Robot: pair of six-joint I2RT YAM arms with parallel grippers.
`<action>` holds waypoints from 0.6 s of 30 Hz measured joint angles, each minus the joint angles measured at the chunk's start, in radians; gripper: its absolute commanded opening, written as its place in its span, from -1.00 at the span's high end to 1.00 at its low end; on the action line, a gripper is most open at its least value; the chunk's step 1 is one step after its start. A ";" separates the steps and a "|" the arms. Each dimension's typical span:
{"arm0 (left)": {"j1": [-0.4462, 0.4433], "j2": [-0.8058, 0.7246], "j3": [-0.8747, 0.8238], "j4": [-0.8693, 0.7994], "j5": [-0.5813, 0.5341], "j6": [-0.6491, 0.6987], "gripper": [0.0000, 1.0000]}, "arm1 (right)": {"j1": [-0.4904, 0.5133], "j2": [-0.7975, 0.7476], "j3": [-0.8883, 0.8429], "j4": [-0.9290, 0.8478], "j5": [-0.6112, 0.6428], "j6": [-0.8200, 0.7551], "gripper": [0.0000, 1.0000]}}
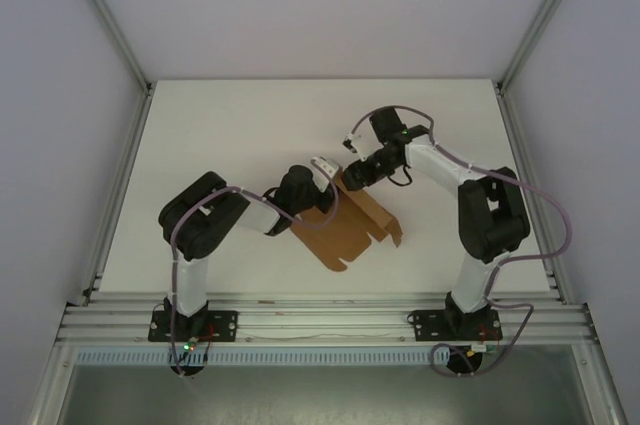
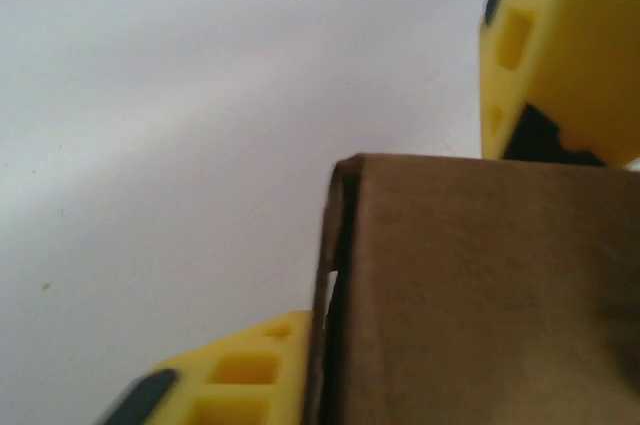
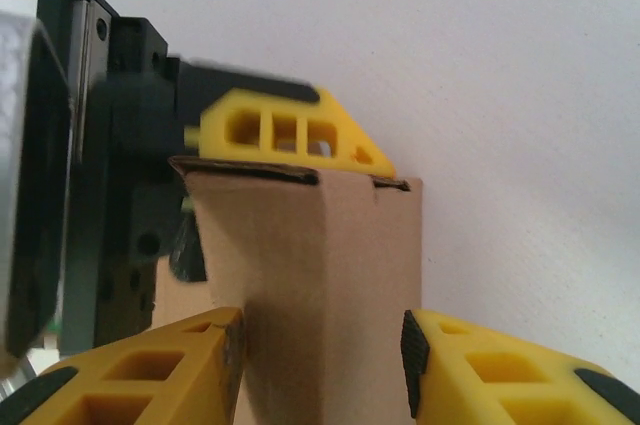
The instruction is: Assemble paper box
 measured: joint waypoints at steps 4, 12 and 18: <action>-0.007 0.012 0.000 0.026 -0.046 -0.001 1.00 | -0.005 0.002 0.002 0.005 0.000 0.000 0.08; -0.034 0.030 0.024 0.021 -0.262 -0.023 1.00 | -0.006 -0.003 -0.024 0.059 0.011 0.092 0.07; -0.058 0.029 0.024 0.016 -0.333 -0.024 0.78 | -0.006 -0.027 -0.055 0.089 0.023 0.143 0.11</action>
